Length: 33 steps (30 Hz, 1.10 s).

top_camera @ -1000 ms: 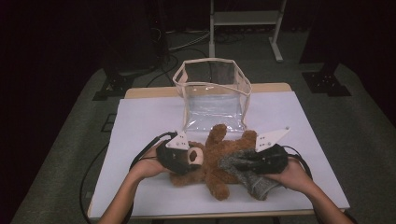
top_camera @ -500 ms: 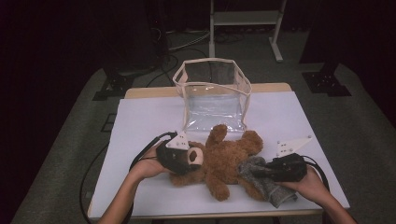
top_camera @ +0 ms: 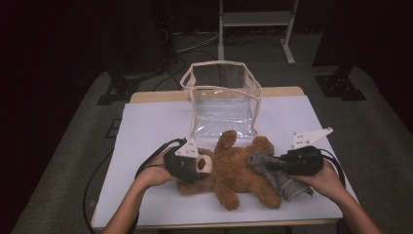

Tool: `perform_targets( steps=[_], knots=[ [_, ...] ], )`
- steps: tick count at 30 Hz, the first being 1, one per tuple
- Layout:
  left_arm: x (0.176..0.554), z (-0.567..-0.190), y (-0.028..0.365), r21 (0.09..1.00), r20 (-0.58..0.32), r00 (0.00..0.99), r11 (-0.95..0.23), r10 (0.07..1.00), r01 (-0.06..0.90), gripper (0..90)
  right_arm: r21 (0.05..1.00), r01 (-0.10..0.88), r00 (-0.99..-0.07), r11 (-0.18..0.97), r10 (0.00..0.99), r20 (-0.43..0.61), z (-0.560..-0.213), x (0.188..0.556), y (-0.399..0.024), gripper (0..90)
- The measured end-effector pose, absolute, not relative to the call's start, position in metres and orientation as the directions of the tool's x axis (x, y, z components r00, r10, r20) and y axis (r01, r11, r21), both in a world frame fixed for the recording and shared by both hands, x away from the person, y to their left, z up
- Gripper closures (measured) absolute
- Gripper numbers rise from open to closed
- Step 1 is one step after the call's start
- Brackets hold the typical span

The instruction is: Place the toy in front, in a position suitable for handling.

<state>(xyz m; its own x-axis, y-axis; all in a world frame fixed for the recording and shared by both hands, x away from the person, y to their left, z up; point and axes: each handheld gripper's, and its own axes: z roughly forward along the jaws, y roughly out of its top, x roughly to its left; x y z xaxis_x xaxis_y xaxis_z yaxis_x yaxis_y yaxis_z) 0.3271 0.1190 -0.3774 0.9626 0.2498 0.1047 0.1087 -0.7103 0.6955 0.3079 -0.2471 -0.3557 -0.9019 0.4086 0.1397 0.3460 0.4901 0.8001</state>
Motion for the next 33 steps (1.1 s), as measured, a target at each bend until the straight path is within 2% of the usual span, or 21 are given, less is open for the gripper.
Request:
perform_targets(
  steps=[5, 9, 20, 23, 29, 33],
  knots=[
    [0.325, -0.378, 0.120, 0.698, 0.106, 0.964, -0.709, 0.245, 0.103, 28.7, 0.799, 0.308, -0.925, 0.516, 0.360, 0.124, -0.353, 0.325, -0.211, 79.9],
    [0.326, -0.379, 0.122, 0.696, 0.100, 0.964, -0.710, 0.246, 0.109, 28.7, 0.792, 0.296, -0.931, 0.533, 0.345, 0.116, -0.356, 0.325, -0.201, 79.9],
    [0.328, -0.379, 0.121, 0.700, 0.091, 0.963, -0.704, 0.255, 0.120, 28.6, 0.763, 0.414, -0.883, 0.497, 0.423, 0.203, -0.386, 0.311, -0.251, 79.9],
    [0.329, -0.379, 0.120, 0.697, 0.092, 0.963, -0.707, 0.255, 0.120, 28.5, 0.764, 0.416, -0.883, 0.494, 0.421, 0.208, -0.386, 0.307, -0.254, 79.9],
    [0.332, -0.378, 0.117, 0.692, 0.088, 0.960, -0.709, 0.267, 0.134, 28.3, 0.794, 0.344, -0.919, 0.501, 0.352, 0.176, -0.365, 0.301, -0.236, 79.9],
    [0.332, -0.378, 0.118, 0.697, 0.079, 0.956, -0.702, 0.282, 0.149, 28.3, 0.785, 0.269, -0.951, 0.558, 0.281, 0.127, -0.359, 0.293, -0.207, 79.9]
  ],
)
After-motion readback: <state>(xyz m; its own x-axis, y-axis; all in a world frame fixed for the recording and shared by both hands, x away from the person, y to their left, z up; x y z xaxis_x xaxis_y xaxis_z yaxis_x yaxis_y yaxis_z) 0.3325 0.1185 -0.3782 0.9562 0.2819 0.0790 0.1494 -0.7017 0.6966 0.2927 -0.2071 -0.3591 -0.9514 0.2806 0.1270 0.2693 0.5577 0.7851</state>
